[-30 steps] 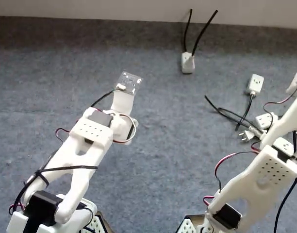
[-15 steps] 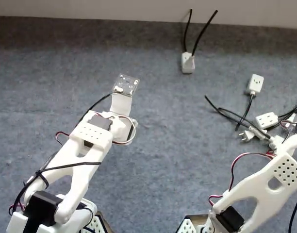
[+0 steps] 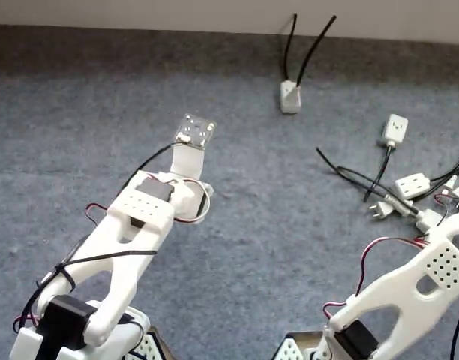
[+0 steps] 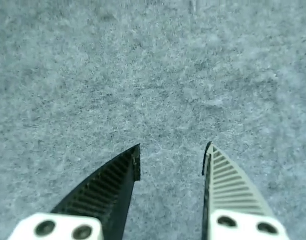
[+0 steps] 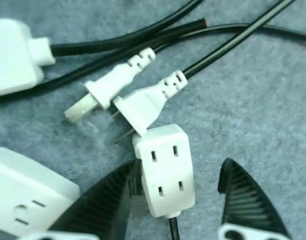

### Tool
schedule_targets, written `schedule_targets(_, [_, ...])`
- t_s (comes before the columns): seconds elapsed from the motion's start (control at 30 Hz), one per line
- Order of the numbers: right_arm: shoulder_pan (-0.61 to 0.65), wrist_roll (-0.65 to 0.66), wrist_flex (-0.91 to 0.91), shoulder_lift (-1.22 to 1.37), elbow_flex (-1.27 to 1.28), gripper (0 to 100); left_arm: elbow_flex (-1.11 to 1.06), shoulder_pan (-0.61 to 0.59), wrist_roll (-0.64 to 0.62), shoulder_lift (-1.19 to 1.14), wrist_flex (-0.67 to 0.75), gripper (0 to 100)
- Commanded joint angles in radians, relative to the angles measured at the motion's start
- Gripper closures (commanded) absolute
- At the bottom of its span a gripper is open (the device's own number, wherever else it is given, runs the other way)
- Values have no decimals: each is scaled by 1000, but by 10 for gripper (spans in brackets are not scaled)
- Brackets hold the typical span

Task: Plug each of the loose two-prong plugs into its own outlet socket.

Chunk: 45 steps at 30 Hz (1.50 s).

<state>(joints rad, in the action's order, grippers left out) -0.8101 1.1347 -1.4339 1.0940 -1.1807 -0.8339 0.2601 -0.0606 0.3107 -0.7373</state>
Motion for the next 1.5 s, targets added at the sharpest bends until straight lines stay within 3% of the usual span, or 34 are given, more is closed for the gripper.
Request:
schedule_targets(0.0, [-4,44,-18,22,-7,753,-15,16,-3,25,57,787])
schedule_targets(0.2, [-4,110,-107,31,-13,756,-18,16,-3,25,63,787])
schedule_targets(0.33, [-4,103,-107,30,-44,875,-18,16,-3,25,63,787])
schedule_targets(0.43, [-4,-11,-107,25,-151,941,-18,16,-3,25,63,787])
schedule_targets(0.57, [12,-206,-134,25,-372,940,-18,16,-3,25,64,787])
schedule_targets(0.77, [113,-400,-329,22,-611,940,-16,16,-3,27,64,787])
schedule_targets(1.07, [268,-881,-334,-99,-446,943,-15,15,-3,27,64,787])
schedule_targets(1.27, [440,-1043,-334,-268,-114,939,-15,15,-3,27,64,787])
schedule_targets(1.47, [691,-1175,-326,-493,323,943,-13,15,-3,27,66,787])
